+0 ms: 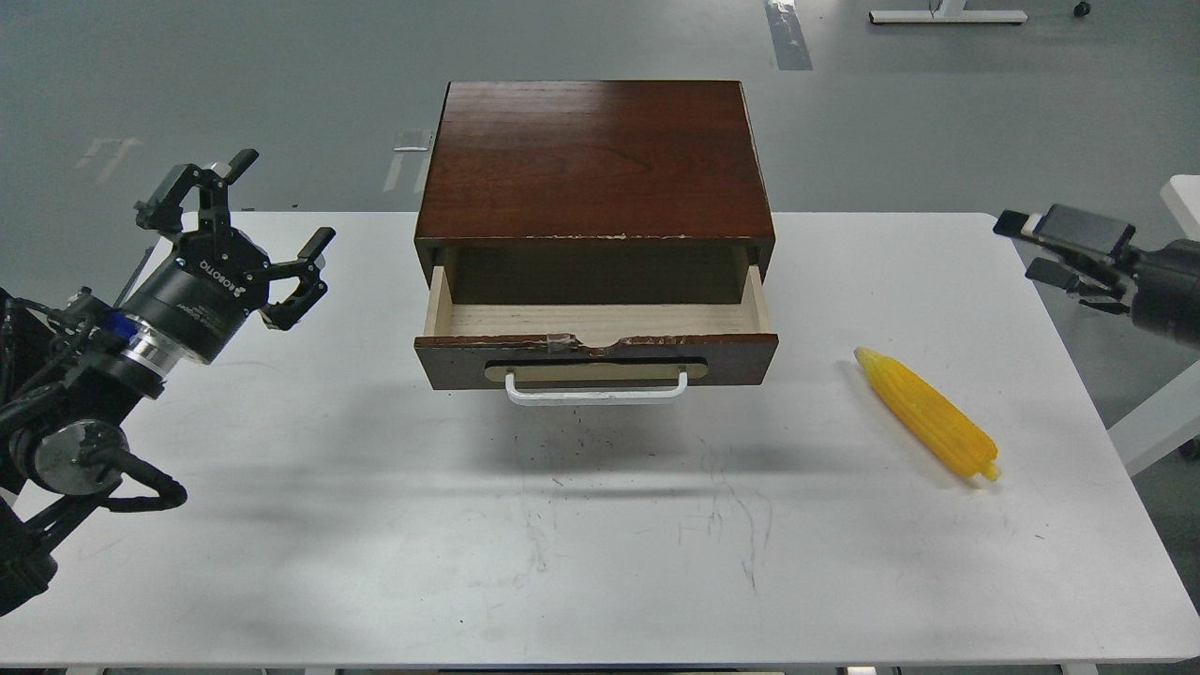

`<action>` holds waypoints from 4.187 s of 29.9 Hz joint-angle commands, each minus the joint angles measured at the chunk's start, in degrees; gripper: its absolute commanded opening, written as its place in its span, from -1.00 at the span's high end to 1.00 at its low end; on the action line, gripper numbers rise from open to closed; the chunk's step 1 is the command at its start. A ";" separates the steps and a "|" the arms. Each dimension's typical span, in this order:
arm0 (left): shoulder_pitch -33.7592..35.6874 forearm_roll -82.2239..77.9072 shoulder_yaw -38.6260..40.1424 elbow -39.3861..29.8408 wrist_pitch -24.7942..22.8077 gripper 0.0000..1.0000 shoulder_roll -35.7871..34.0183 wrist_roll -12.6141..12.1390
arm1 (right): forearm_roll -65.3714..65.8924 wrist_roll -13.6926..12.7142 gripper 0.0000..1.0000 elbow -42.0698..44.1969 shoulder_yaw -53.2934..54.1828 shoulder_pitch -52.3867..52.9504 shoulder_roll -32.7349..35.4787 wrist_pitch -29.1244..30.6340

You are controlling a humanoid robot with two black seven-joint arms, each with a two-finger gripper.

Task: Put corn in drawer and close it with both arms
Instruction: 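Move the right gripper outward and lower it toward the yellow corn cob, then close the right gripper on the yellow corn cob and lift it, then carry the corn cob with the right gripper over the open drawer, then lower the corn cob into the drawer and open the right gripper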

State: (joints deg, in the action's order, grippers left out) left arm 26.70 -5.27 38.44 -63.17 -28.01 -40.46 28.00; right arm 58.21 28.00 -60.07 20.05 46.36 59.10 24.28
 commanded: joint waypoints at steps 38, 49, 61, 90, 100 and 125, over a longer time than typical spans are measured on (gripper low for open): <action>0.19 -0.01 -0.20 -0.46 0.01 -1.00 -0.50 0.00 | 23.52 0.00 0.51 8.04 -25.76 2.77 -14.19 -15.49; 0.19 -0.01 -0.20 -1.17 0.01 -1.00 -1.29 0.00 | 22.38 0.00 0.77 -0.83 -25.41 15.24 -6.81 -15.93; 0.37 -0.01 -0.12 -1.17 0.01 -1.00 -1.20 0.00 | 22.21 0.00 0.75 -5.23 -35.59 44.33 -14.44 -12.42; 1.07 -0.10 -0.29 -1.17 0.01 -1.00 -3.14 0.00 | 27.74 0.00 0.73 -4.44 -54.85 56.30 -45.91 -19.88; 1.07 -0.01 -0.12 -1.17 0.01 -1.00 -3.31 0.00 | 28.27 0.00 0.16 -2.07 -56.70 55.60 -46.88 -22.52; 1.07 -0.01 -0.11 -2.05 0.01 -1.00 -4.98 0.00 | 26.34 0.00 -0.64 -3.38 -56.61 55.59 -46.18 -22.61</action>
State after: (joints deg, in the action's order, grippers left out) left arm 27.77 -5.27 38.38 -64.94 -28.00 -44.84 28.00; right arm 85.25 28.00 -62.80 -36.65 101.69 12.65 1.76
